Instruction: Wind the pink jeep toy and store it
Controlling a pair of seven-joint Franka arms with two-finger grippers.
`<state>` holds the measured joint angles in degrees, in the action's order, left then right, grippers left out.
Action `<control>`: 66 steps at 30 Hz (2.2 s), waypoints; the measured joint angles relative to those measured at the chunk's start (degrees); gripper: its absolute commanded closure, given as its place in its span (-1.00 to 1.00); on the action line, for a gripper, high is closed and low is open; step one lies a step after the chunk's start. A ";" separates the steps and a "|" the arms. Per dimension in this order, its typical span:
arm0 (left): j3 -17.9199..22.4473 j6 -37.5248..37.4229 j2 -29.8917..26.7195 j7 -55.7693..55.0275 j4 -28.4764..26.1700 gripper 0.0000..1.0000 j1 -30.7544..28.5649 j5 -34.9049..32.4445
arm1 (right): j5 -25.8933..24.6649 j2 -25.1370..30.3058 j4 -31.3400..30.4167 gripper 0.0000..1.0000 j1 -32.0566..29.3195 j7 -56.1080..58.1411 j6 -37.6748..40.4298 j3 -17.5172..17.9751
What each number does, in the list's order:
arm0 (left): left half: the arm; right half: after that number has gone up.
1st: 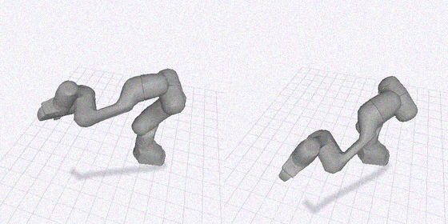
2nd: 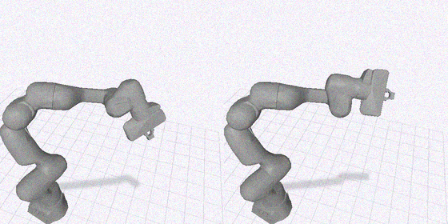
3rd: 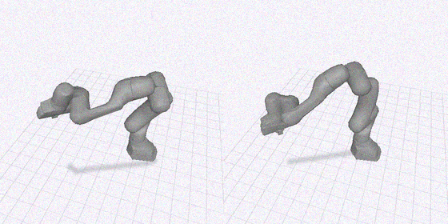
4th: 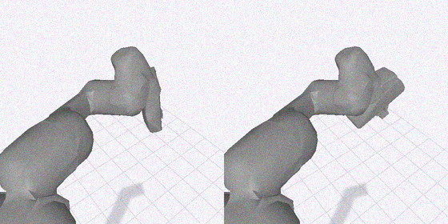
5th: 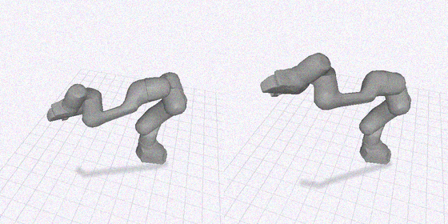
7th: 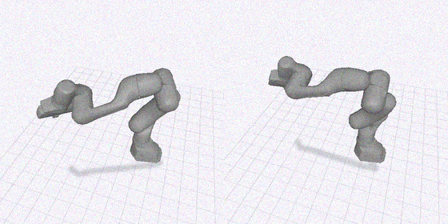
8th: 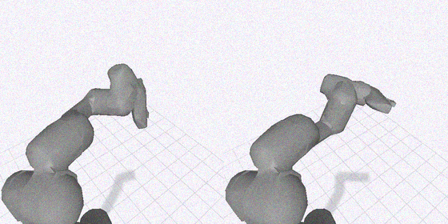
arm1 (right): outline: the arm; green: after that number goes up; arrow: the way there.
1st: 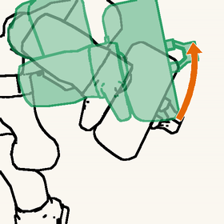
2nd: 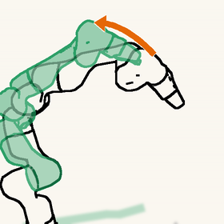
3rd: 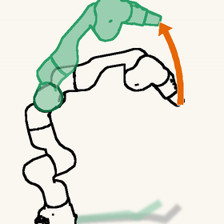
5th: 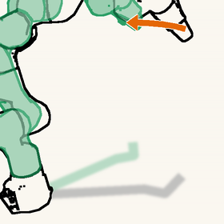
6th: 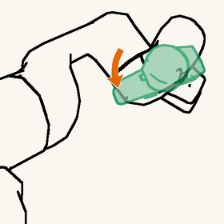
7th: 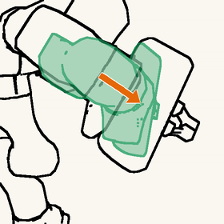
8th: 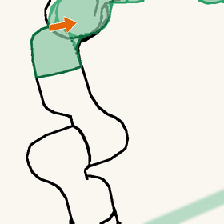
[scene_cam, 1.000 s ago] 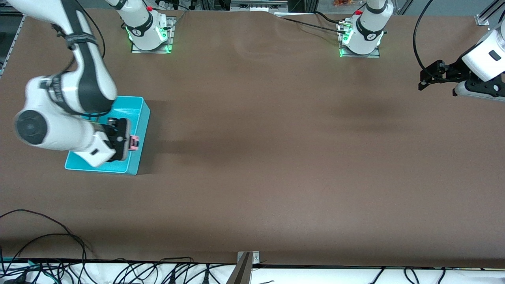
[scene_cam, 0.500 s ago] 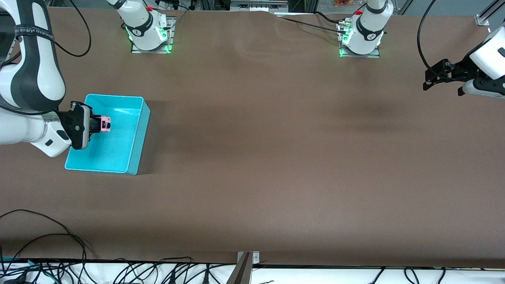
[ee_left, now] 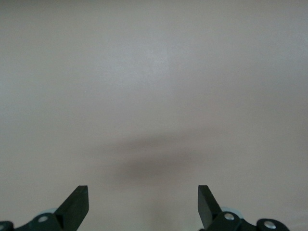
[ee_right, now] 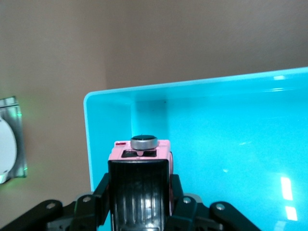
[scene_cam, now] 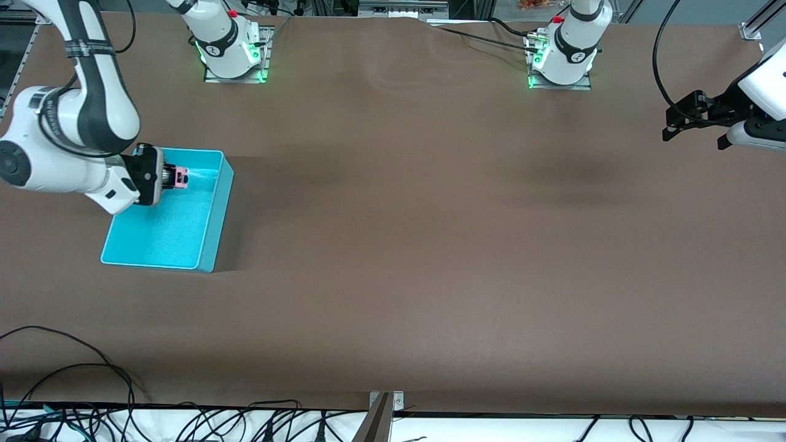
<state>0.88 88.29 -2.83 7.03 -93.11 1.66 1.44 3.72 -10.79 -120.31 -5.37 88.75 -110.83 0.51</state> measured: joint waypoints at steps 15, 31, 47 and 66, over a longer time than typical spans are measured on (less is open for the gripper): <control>-0.08 0.35 2.23 -0.01 0.51 -1.00 0.02 1.17 | 0.14 2.46 -16.65 0.45 0.06 4.82 -17.50 0.00; 0.16 0.35 2.40 -0.05 0.87 -1.00 -0.39 1.22 | 0.84 1.08 -17.75 -1.00 0.06 4.91 -19.74 0.00; 0.06 0.35 2.40 -0.05 0.98 -1.00 -0.39 1.28 | 0.92 1.35 -11.33 -1.00 0.11 4.63 -16.96 -0.01; 0.05 0.35 2.40 -0.05 1.01 -1.00 -0.39 1.29 | 1.05 3.15 19.29 -1.00 1.93 -38.06 6.83 0.52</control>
<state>0.94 88.64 -0.43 6.98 -92.10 1.27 2.72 4.77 -7.64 -101.03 -3.45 50.69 -104.00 1.03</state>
